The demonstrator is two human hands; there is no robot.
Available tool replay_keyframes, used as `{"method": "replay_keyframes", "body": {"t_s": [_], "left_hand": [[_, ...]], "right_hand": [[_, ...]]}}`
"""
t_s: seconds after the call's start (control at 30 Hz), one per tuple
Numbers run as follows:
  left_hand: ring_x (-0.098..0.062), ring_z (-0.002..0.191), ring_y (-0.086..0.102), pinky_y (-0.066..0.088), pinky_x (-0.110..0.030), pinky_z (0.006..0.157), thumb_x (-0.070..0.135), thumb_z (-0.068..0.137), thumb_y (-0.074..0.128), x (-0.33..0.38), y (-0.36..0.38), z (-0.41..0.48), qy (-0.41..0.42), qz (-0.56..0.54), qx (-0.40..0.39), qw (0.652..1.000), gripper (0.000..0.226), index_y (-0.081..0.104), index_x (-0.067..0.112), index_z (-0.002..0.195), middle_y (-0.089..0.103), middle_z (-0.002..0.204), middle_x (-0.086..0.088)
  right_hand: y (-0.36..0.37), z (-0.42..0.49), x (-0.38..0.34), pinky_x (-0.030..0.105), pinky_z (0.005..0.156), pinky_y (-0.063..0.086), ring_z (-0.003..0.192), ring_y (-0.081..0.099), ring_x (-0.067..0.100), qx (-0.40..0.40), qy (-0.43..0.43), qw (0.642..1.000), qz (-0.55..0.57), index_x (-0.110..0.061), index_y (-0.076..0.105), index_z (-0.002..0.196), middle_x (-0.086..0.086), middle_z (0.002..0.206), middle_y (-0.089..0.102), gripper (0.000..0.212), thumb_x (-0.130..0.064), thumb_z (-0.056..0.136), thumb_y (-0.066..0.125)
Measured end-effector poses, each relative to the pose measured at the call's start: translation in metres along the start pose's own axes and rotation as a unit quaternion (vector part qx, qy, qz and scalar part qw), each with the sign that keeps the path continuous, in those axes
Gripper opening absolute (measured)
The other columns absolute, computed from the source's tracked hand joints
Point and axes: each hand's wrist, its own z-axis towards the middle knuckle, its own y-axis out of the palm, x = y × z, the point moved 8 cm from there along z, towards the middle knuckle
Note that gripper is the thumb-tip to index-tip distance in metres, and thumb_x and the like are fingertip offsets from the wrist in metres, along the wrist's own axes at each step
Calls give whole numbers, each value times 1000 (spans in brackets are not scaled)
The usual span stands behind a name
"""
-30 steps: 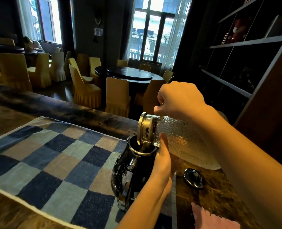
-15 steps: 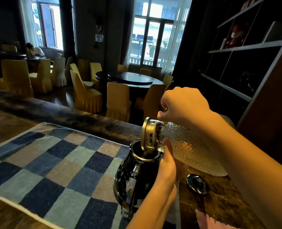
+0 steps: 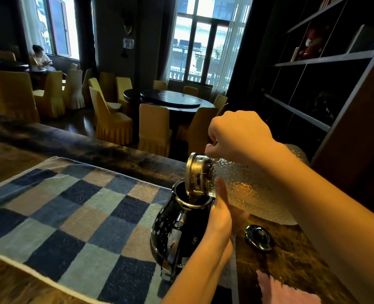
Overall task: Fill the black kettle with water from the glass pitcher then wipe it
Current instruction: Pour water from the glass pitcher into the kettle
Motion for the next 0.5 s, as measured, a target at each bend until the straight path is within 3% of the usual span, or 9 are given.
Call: {"method": "replay_keyframes", "body": {"t_s": [0.1, 0.17, 0.2, 0.23, 0.3, 0.37, 0.5], "left_hand": [[-10, 68, 72, 57, -24, 57, 68, 63, 47, 0, -2, 0, -1, -3, 3, 1000, 101, 43, 0, 137, 73, 105, -17], [-7, 47, 66, 53, -19, 48, 67, 65, 45, 0, -5, -2, 2, 6, 15, 1000, 104, 39, -7, 137, 77, 77, -7], [-7, 46, 65, 53, -19, 46, 66, 68, 44, 0, -3, -4, -3, 7, 15, 1000, 101, 39, -9, 136, 76, 72, -5], [-8, 49, 67, 53, -19, 46, 64, 74, 43, 1, -1, -7, -12, 2, 11, 1000, 96, 38, -9, 136, 77, 82, -11], [-23, 80, 72, 53, -19, 45, 57, 85, 40, 2, 2, -12, -34, -19, 14, 999, 85, 36, -11, 136, 55, 115, -30], [-37, 106, 59, 53, -19, 44, 57, 87, 39, 1, 5, -14, -52, -30, 15, 998, 85, 35, -13, 136, 45, 119, -28], [-8, 71, 68, 53, -19, 44, 60, 82, 44, 0, 2, -10, -31, -30, 8, 999, 89, 40, -13, 133, 59, 106, -20]], "right_hand": [[-1, 2, -6, 23, 45, 25, 43, 34, 15, -2, -13, 1000, -14, -17, 33, 52, -1, 49, 37, 44, -33, 81, 62], [-2, 2, -9, 23, 44, 23, 42, 31, 14, -4, -21, 1000, -22, -17, 33, 52, -1, 47, 36, 42, -30, 79, 62], [-2, 2, -10, 23, 44, 22, 41, 30, 15, -5, -23, 999, -26, -17, 33, 51, -1, 47, 35, 42, -29, 79, 62], [-3, 2, -11, 22, 44, 21, 41, 30, 15, -7, -24, 999, -29, -16, 33, 51, -1, 47, 35, 41, -29, 78, 62], [-3, 3, -11, 23, 43, 21, 41, 29, 15, -7, -26, 999, -33, -16, 33, 51, -1, 47, 34, 41, -28, 77, 63], [-4, 4, -12, 23, 44, 24, 42, 29, 14, -7, -27, 999, -33, -16, 33, 51, -1, 47, 34, 42, -28, 78, 63], [-4, 3, -10, 23, 44, 26, 42, 30, 14, -6, -21, 999, -25, -17, 33, 51, -1, 47, 34, 42, -29, 79, 63]]}}
